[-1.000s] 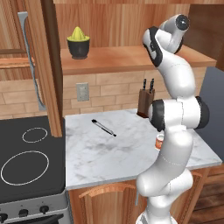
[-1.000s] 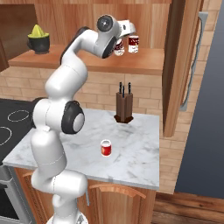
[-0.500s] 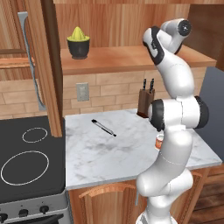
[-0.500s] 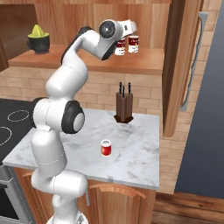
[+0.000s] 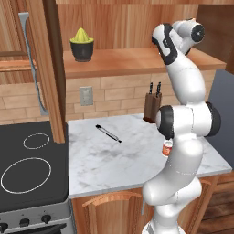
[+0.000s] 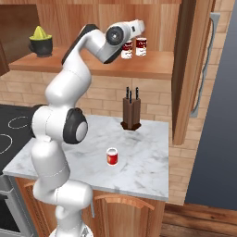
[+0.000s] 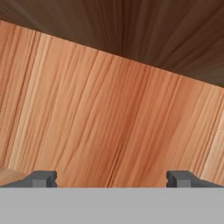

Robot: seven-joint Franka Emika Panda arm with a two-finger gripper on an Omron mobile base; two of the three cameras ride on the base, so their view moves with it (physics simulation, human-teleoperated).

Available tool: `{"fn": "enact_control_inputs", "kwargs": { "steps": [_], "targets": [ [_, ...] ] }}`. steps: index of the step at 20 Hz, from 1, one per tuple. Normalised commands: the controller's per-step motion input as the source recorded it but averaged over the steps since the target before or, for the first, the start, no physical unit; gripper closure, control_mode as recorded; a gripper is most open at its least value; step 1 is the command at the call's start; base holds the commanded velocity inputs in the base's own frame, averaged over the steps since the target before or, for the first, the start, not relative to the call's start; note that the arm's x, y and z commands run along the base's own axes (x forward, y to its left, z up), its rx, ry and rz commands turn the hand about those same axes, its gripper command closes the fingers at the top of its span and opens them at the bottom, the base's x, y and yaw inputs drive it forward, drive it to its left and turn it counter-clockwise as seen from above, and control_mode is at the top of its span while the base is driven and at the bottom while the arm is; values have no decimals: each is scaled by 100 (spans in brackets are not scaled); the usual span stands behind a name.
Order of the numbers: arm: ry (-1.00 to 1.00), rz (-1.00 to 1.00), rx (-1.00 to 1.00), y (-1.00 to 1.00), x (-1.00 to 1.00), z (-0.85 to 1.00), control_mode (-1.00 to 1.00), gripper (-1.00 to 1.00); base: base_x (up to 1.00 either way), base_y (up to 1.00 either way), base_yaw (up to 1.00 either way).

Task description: Pick the cans from the counter and place them in their designated side in the cabinet.

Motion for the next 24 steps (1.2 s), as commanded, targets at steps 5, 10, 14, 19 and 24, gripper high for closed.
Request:
{"fn": "enact_control_inputs", "kwargs": {
  "steps": [5, 10, 14, 19, 24],
  "targets": [
    [-5, 3, -1, 4, -50, 0, -100, -100, 0, 0, 0],
    [-2, 3, -1, 15, -53, 4, -100, -100, 0, 0, 0],
    [2, 2, -1, 18, -52, 11, -100, -100, 0, 0, 0],
    [7, 3, -1, 19, -55, 8, -100, -100, 0, 0, 0],
    [10, 5, -1, 10, -61, -31, -100, -100, 0, 0, 0]
  ]
}}
